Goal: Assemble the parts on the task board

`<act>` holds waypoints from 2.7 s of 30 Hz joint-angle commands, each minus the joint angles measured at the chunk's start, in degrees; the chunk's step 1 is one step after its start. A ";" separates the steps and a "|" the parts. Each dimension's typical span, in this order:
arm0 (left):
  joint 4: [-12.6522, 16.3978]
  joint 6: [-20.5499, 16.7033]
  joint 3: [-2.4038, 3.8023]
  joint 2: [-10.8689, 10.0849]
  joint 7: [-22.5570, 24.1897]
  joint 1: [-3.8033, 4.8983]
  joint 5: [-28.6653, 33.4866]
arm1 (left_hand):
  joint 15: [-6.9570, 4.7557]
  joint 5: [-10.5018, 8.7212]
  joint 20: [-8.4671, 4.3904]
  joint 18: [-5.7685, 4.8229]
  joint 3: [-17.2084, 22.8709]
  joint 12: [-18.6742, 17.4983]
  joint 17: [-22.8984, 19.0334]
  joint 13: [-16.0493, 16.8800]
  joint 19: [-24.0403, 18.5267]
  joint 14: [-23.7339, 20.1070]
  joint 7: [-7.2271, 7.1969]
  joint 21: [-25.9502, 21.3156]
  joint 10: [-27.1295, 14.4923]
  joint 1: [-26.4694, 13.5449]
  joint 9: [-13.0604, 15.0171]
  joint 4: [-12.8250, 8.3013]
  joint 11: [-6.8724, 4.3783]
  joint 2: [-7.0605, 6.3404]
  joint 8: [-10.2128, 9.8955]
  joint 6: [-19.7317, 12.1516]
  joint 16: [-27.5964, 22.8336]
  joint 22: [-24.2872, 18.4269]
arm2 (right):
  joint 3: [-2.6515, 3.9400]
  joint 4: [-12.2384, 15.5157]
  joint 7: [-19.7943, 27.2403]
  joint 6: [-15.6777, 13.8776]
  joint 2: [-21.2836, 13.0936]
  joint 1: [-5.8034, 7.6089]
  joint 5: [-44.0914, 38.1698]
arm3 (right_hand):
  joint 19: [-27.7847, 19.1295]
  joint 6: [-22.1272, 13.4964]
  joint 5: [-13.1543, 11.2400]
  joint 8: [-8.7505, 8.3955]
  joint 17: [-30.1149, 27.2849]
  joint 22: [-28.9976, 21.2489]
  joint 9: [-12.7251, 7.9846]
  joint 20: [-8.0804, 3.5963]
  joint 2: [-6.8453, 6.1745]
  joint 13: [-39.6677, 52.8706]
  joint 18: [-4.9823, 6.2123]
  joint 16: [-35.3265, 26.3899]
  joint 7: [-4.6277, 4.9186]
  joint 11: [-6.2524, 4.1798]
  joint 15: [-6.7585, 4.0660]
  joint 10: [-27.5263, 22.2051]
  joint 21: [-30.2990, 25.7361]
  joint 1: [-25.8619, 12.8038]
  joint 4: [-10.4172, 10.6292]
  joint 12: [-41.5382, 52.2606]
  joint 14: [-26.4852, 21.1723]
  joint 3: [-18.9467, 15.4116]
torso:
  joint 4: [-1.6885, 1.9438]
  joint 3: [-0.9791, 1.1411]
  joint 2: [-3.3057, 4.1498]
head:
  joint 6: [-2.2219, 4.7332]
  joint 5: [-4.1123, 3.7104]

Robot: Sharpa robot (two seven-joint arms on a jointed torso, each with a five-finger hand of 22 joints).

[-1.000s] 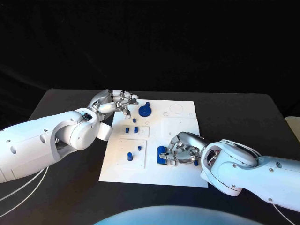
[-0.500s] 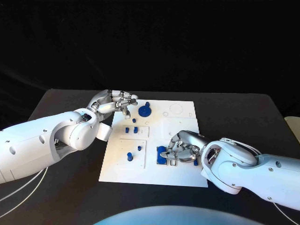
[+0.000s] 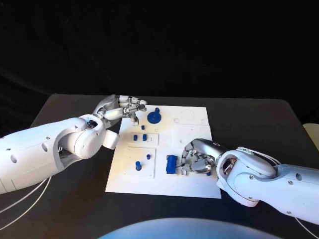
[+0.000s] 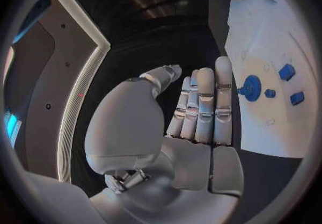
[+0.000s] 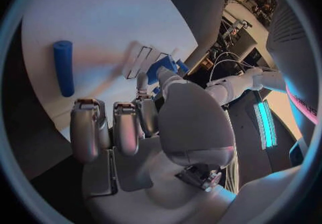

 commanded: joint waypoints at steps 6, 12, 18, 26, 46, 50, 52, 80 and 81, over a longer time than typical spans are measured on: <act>0.12 0.75 0.03 0.04 0.25 -0.02 0.27 | 0.03 0.05 0.12 0.83 -0.23 -0.18 -0.10 0.07 0.34 -0.42 0.23 -0.35 0.09 -0.06 0.00 0.09 0.38 0.61 -0.19 -0.14 -0.09 -0.10 | 0.04 0.75 2.70 -0.79 -0.22 -0.01 -0.54 | 2.47 0.18 -0.64 0.24 5.16 12.33 0.00 -0.51 0.41 2.15 -0.39 0.13 -0.22 0.19 -0.47 0.42 0.19 -1.29 0.69 0.22 4.18 -0.50 | -0.01 0.03 0.02 | 0.13 0.02; 0.11 0.77 0.03 0.04 0.23 -0.03 0.27 | 0.03 0.05 0.12 0.83 -0.23 -0.18 -0.10 0.07 0.34 -0.42 0.23 -0.35 0.09 -0.06 0.00 0.09 0.38 0.61 -0.19 -0.14 -0.09 -0.10 | 0.04 1.35 4.41 -0.57 -0.60 -0.01 0.36 | 2.51 0.18 -0.62 0.24 5.15 12.37 0.00 -0.51 0.33 2.18 -0.42 0.12 -0.21 0.21 -0.46 0.44 0.28 -1.39 0.85 0.24 4.17 -0.62 | 0.04 0.03 0.02 | 0.09 0.00; 0.10 0.81 0.03 0.03 0.23 -0.05 0.27 | 0.03 0.05 0.12 0.83 -0.23 -0.18 -0.10 0.07 0.34 -0.42 0.23 -0.35 0.09 -0.06 0.00 0.09 0.38 0.61 -0.19 -0.14 -0.09 -0.10 | 0.04 2.33 5.53 -0.67 -1.05 -0.01 1.47 | 2.55 0.20 -0.61 0.25 5.25 12.40 -0.01 -0.51 0.24 2.23 -0.44 0.15 -0.21 0.22 -0.46 0.47 0.36 -1.46 0.98 0.30 4.19 -0.74 | -0.04 0.05 0.00 | -0.03 0.10; 0.08 0.81 0.03 -0.01 0.20 -0.07 0.27 | 0.04 0.06 0.13 0.83 -0.31 -0.27 -0.11 0.16 0.41 -0.45 0.24 -0.49 0.13 -0.08 0.01 0.17 0.39 0.65 -0.26 -0.18 -0.03 -0.21 | 0.06 3.65 6.36 -0.55 -2.06 0.00 2.41 | 2.62 0.21 -0.61 0.26 5.35 12.46 -0.01 -0.51 0.24 2.34 -0.47 0.19 -0.21 0.22 -0.45 0.53 0.51 -1.48 1.03 0.41 4.21 -0.76 | -0.06 -0.03 -0.05 | 0.00 0.05; 0.13 0.88 0.03 -0.01 0.09 -0.09 0.27 | 0.04 0.06 0.13 0.83 -0.31 -0.27 -0.11 0.16 0.41 -0.45 0.24 -0.49 0.13 -0.08 0.01 0.17 0.39 0.65 -0.26 -0.18 -0.03 -0.21 | 0.05 0.47 4.36 0.42 0.33 0.01 -0.35 | 2.89 0.63 -1.87 0.52 5.81 12.70 -0.01 -0.64 1.31 3.19 -0.59 0.35 -0.58 -0.08 -0.65 1.09 1.04 0.33 1.12 1.25 4.31 -0.12 | 0.04 -0.04 0.00 | -0.07 -0.03; 0.14 1.00 0.03 -0.03 -0.02 -0.09 0.27 | 0.04 0.06 0.13 0.83 -0.31 -0.27 -0.11 0.16 0.41 -0.45 0.24 -0.49 0.13 -0.08 0.01 0.17 0.39 0.65 -0.26 -0.18 -0.03 -0.21 | 0.04 0.21 3.71 -0.70 0.42 0.01 -1.56 | 2.99 0.92 -2.03 0.66 5.87 12.79 -0.03 -0.72 2.27 3.92 -0.63 0.36 -0.69 -0.19 -0.74 1.58 1.22 0.46 1.62 2.04 4.32 0.28 | 0.03 -0.02 -0.01 | -0.08 0.00; 0.14 1.03 0.03 -0.03 -0.05 -0.09 0.27 | 0.04 0.06 0.13 0.83 -0.31 -0.27 -0.11 0.16 0.41 -0.45 0.24 -0.49 0.13 -0.08 0.01 0.17 0.39 0.65 -0.26 -0.18 -0.03 -0.21 | 0.04 0.13 3.54 -0.85 0.39 0.01 -1.90 | 3.04 0.96 -2.02 0.68 5.93 12.83 -0.02 -0.73 2.36 4.02 -0.66 0.39 -0.71 -0.21 -0.75 1.64 1.32 0.50 1.64 2.14 4.33 0.33 | 0.01 0.02 -0.03 | -0.10 -0.01; 0.22 1.06 0.03 -0.23 -0.18 -0.10 0.24 | 0.04 0.06 0.13 0.83 -0.31 -0.27 -0.11 0.16 0.41 -0.45 0.24 -0.49 0.13 -0.08 0.01 0.17 0.39 0.65 -0.26 -0.18 -0.03 -0.21 | 0.04 0.20 3.95 3.81 -0.07 0.01 -2.05 | 2.91 0.92 -2.36 0.72 5.74 12.79 -0.14 -0.92 0.65 4.25 -0.60 0.28 -0.84 -0.36 -0.93 1.70 1.00 2.84 0.57 2.22 4.28 0.41 | 0.05 -0.04 -0.05 | -0.18 -0.20; 0.22 1.05 0.03 -0.23 -0.18 -0.10 0.24 | 0.04 0.06 0.13 0.83 -0.31 -0.27 -0.11 0.16 0.41 -0.45 0.24 -0.49 0.13 -0.08 0.01 0.17 0.39 0.65 -0.26 -0.18 -0.03 -0.21 | 0.04 0.14 3.85 3.65 -0.01 0.00 -2.12 | 2.91 0.92 -2.36 0.72 5.74 12.79 -0.14 -0.92 0.65 4.25 -0.60 0.28 -0.84 -0.36 -0.93 1.70 1.00 2.84 0.57 2.22 4.28 0.41 | 0.06 -0.04 -0.06 | -0.16 -0.19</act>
